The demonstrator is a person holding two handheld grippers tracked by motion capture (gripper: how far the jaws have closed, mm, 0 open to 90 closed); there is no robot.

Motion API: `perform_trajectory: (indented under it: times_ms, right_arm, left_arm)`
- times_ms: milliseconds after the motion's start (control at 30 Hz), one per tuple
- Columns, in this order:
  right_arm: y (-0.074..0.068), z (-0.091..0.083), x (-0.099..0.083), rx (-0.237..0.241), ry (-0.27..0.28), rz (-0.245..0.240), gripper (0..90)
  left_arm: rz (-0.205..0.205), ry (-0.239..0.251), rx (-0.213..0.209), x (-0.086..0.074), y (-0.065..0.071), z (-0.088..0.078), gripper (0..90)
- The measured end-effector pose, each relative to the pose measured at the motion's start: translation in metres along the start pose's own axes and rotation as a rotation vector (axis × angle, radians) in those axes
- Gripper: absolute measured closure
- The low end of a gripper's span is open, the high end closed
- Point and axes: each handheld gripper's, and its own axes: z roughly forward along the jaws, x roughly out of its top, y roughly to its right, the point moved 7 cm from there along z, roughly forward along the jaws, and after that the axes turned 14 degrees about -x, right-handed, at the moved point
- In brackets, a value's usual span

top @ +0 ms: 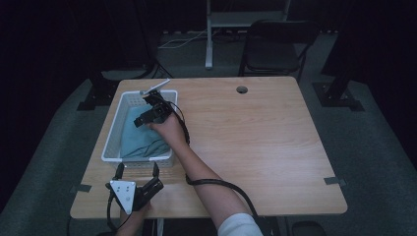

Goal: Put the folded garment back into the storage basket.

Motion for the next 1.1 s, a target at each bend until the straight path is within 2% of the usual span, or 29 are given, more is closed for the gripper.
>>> perform_trajectory:
  times_ms: [67,100,167,433,567,667,800,933,967,1100]
  right_arm:
    - [-0.001,-0.001,0.0,0.014,0.007,-0.002,3.7]
    - [-0.001,-0.001,0.0,0.012,0.012,0.001,3.6]
    - [-0.004,-0.003,0.0,0.024,0.022,-0.024,2.2]
    - [-0.005,-0.004,-0.003,-0.02,0.028,-0.068,1.5]
    - [-0.004,-0.007,-0.003,-0.018,0.042,-0.069,1.5]
    - [-0.005,-0.01,-0.003,0.008,0.061,-0.064,1.4]
    - [-0.007,-0.015,-0.002,0.039,0.094,-0.074,0.7]
    - [-0.007,-0.024,-0.001,0.053,0.16,-0.09,0.7]
    - [-0.008,-0.027,-0.001,0.07,0.178,-0.097,0.7]
    - [-0.007,-0.038,-0.002,0.07,0.243,-0.117,0.7]
  left_arm:
    - [0.0,0.0,0.0,0.0,0.0,0.0,1.2]
    - [0.0,0.0,0.0,0.0,0.0,0.0,1.2]
    - [0.0,0.0,0.0,0.0,0.0,0.0,1.2]
    - [0.0,0.0,0.0,0.0,0.0,0.0,1.2]
    - [0.0,0.0,0.0,0.0,0.0,0.0,1.2]
    - [0.0,-0.001,0.0,0.0,0.0,0.0,1.2]
    - [0.0,0.0,0.0,0.0,0.0,0.0,1.2]
    - [0.0,0.0,0.0,0.0,0.0,0.0,1.2]
    - [0.0,0.0,0.0,0.0,0.0,0.0,1.2]
    - [0.0,0.0,-0.001,0.0,0.0,0.0,1.2]
